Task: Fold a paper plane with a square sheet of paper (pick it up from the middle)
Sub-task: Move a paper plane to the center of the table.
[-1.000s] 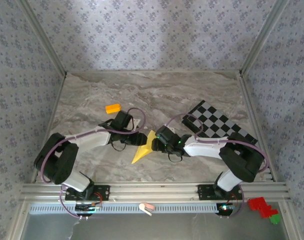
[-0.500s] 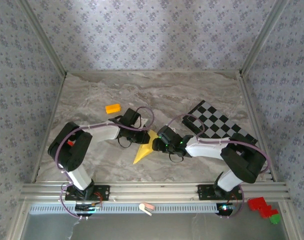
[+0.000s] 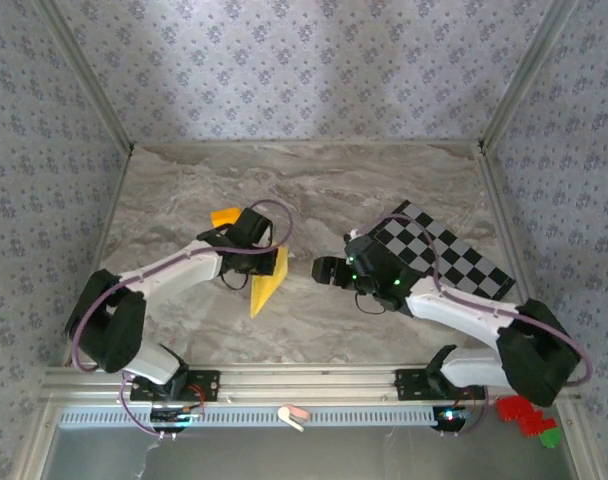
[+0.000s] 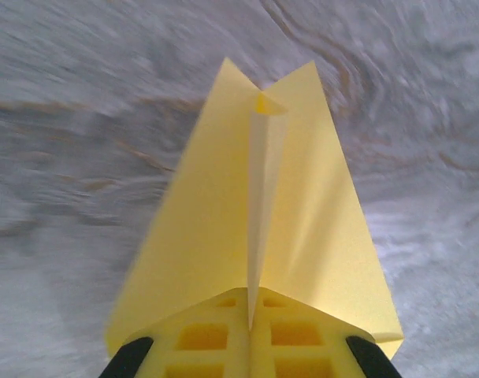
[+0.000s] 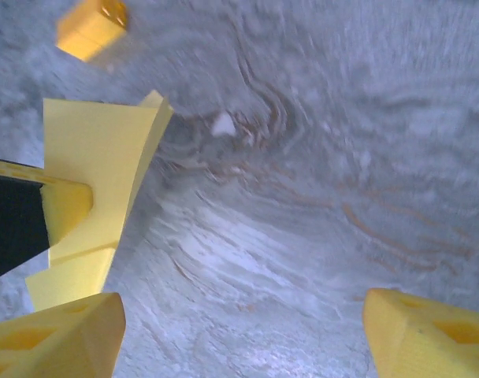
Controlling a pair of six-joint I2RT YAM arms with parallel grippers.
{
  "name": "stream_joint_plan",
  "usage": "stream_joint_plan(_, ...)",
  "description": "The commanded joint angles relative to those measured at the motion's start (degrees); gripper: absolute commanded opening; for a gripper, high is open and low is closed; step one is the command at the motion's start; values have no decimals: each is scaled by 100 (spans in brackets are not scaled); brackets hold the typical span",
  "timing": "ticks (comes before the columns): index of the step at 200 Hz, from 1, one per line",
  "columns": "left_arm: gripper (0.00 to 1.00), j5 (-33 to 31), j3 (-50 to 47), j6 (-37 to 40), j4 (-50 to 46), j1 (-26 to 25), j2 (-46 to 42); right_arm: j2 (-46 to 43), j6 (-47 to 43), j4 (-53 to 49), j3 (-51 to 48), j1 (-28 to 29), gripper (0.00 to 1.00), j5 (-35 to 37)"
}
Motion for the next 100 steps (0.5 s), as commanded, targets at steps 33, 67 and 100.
stream_joint_plan(33, 0, -1210, 518, -465, -767, 63, 204, -374, -681, -675, 176, -591, 81, -234)
stream_joint_plan(67, 1, -1240, 746, -682, -645, 9, 633, -413, -769, -678, 119, -835, 82, -466)
stream_joint_plan(100, 3, -1369, 1032, -818, -551, -93, 1116, -311, -860, -670, 109, -949, 82, -621)
